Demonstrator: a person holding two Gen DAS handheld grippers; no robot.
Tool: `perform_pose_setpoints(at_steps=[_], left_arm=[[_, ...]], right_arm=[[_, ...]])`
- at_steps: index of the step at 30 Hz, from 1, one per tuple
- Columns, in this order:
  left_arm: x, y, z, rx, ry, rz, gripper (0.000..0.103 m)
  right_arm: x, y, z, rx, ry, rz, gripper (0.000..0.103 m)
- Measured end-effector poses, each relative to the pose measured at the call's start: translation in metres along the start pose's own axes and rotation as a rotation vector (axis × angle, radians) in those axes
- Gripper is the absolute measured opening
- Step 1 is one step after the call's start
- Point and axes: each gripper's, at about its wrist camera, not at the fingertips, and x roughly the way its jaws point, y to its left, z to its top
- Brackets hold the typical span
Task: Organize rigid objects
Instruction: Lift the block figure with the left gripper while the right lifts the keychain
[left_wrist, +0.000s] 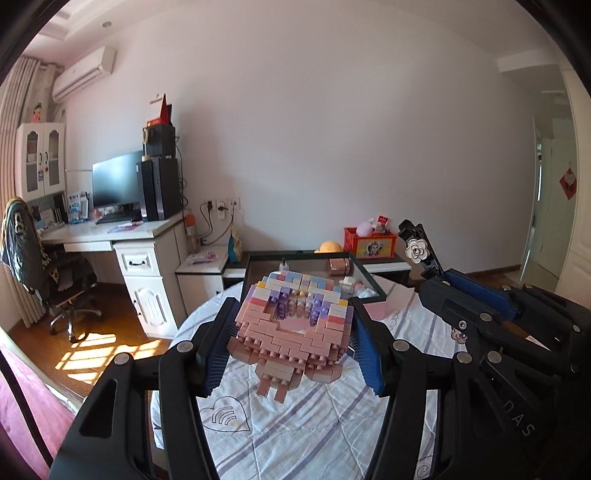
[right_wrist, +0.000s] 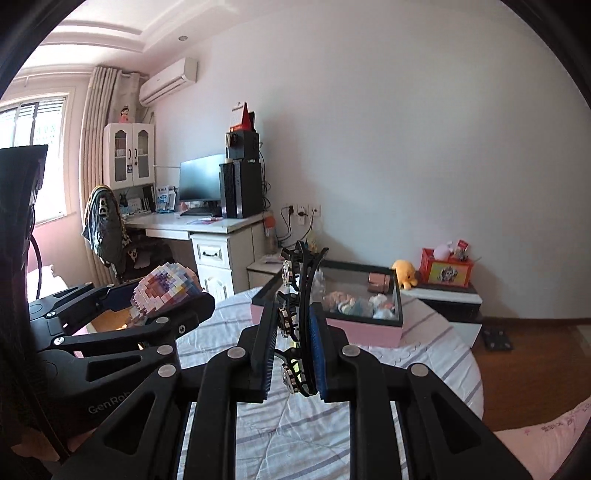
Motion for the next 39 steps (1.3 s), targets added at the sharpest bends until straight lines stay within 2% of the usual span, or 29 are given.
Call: perform_pose_setpoints(at_steps=[12, 19, 30, 39], left_arm=[[-0.088, 0.0, 0.018, 0.01, -0.168, 0.039, 0.059], [-0.118, -0.004, 0.025, 0.016, -0.225, 0.051, 0.059], [-0.125, -0.003, 0.023, 0.021, -0.236, 0.055, 0.059], [-0.087, -0.006, 0.027, 0.037, -0.197, 0.074, 0.059]], right_arm=[[-0.072, 0.036, 0.031, -0.074, -0.141, -0.058, 0.018], [-0.099, 0.047, 0.038, -0.091, -0.189, -0.069, 0.018], [-0.107, 0.048, 0.036, -0.091, -0.2, -0.067, 0.018], [-0.081, 0.038, 0.036, -0.08, -0.165, -0.06, 0.018]])
